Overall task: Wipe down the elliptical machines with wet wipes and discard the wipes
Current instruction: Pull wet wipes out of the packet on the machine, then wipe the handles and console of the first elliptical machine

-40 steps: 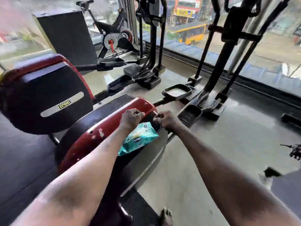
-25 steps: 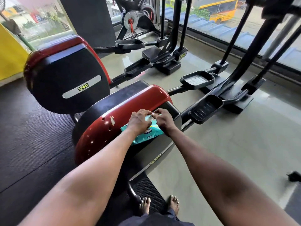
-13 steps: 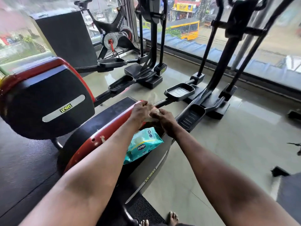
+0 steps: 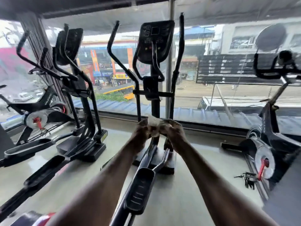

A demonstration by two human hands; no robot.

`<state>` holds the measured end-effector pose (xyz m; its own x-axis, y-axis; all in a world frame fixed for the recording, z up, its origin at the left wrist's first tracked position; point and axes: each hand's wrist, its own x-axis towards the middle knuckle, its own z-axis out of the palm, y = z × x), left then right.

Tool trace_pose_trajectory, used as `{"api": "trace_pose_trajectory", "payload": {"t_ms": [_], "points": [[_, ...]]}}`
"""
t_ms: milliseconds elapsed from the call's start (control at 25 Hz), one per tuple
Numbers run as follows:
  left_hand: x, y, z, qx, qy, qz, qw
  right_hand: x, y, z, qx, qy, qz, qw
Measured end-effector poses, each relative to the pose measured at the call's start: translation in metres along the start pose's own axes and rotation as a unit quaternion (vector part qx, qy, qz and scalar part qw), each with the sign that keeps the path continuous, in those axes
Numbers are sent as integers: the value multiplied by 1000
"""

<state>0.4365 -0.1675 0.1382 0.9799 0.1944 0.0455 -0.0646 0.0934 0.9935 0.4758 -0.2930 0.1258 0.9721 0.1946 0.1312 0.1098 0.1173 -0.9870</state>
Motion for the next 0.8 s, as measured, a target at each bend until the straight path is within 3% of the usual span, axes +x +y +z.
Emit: {"api": "trace_pose_trajectory", "payload": {"t_ms": [160, 280, 360, 480, 680, 800], "points": [[115, 40, 100, -46, -8, 0, 999, 112, -65, -89, -85, -12, -85, 993], [202, 74, 147, -118, -20, -4, 993, 211, -102, -124, -92, 34, -133, 986], [267, 91, 165, -109, -17, 54, 992, 275, -116, -134, -155, 72, -186, 968], [361, 119, 175, -94, 7, 130, 987, 365, -142, -143, -238, 53, -240, 940], [526, 181, 192, -166, -77, 143, 973, 525, -192, -162, -267, 67, -302, 913], [605, 214, 211, 13, -14, 260, 965, 603, -228, -177, -302, 62, -325, 894]]}}
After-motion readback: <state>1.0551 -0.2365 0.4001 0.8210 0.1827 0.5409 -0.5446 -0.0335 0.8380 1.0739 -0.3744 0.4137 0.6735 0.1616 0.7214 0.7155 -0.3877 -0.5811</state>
